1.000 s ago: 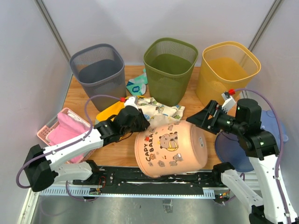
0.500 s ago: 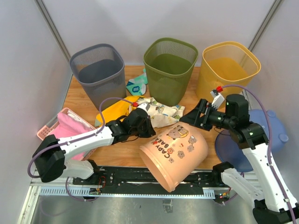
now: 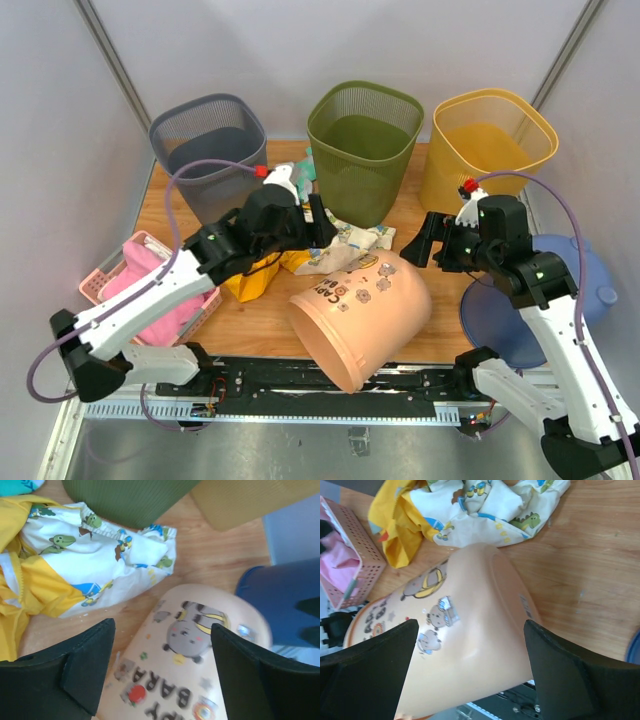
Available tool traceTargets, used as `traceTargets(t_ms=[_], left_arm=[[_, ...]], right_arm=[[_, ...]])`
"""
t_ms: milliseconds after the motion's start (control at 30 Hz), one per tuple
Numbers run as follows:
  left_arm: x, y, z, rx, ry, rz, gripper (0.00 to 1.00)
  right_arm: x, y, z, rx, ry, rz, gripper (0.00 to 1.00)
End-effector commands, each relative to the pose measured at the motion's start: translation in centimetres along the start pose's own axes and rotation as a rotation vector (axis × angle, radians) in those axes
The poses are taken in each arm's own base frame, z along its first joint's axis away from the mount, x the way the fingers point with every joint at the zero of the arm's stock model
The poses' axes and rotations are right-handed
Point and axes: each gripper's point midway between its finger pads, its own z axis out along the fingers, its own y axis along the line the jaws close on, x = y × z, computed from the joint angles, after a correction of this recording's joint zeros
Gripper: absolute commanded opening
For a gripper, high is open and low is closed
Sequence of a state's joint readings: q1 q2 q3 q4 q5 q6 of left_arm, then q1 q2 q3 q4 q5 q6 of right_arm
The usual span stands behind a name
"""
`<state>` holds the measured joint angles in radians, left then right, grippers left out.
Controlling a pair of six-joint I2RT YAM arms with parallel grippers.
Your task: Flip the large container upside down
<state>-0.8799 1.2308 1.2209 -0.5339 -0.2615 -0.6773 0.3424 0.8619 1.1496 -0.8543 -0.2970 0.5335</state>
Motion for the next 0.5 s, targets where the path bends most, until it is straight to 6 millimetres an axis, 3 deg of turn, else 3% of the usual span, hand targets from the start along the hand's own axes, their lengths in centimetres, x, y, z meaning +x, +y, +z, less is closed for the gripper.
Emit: traceTargets(t_ms=[0,200,333,467], left_arm=[[-0.8,1.3,-4.7,-0.038,0.029,0.017,0.85],[5.0,0.3,-8.2,0.076,0.221,-0.126,0.89],[7.3,-1.0,-10.9,0.191,0.306,-0.206,0.90],[8.0,-2.0,-13.0,0.278,0.367,-0.237,0.90]], right_arm=[[0.5,-1.8,0.3,0.073,0.028,-0.123,0.89],[2.4,0.8,2.3,-0.134,0.146,-0.148,0.90],[3.0,0.5,3.2,-0.142,0.169,-0.138,0.91],[3.7,0.0,4.0,-0.138,0.205,-0.127,0.90]])
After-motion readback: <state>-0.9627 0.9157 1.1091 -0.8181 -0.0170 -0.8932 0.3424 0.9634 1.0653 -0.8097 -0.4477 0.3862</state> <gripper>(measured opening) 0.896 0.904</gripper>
